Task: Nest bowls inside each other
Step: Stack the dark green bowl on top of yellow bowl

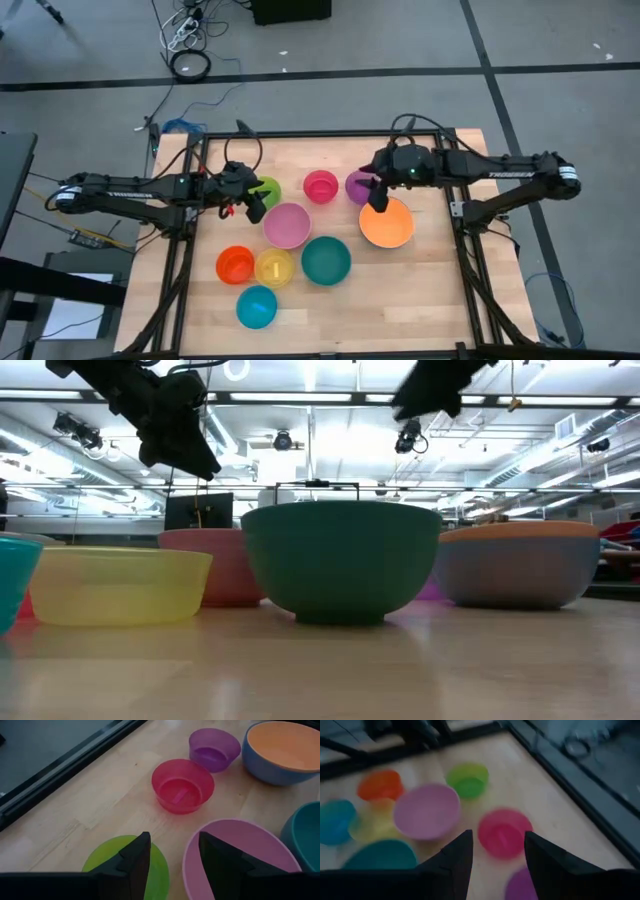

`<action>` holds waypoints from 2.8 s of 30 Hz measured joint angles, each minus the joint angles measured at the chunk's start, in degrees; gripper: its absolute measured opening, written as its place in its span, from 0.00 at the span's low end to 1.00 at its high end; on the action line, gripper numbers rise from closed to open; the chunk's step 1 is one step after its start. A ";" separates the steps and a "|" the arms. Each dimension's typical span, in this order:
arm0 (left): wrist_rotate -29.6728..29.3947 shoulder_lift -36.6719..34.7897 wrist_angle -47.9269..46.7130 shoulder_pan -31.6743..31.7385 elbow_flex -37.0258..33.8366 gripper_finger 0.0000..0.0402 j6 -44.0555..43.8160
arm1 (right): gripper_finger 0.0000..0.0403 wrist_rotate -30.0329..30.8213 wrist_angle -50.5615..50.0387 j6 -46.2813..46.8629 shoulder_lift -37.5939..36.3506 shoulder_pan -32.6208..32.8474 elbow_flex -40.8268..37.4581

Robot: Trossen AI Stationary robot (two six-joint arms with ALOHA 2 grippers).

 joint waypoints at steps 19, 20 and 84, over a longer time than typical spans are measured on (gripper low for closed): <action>2.81 -0.02 -0.30 0.00 -0.04 0.44 1.74 | 0.42 -9.47 3.66 10.46 14.37 6.50 0.04; 2.82 0.00 -0.33 0.00 -0.02 0.44 1.76 | 0.43 -10.07 3.72 10.86 16.47 6.85 0.04; 2.80 -0.02 0.24 0.00 -0.09 0.44 1.57 | 0.00 -1.23 -39.79 18.65 7.60 4.69 5.64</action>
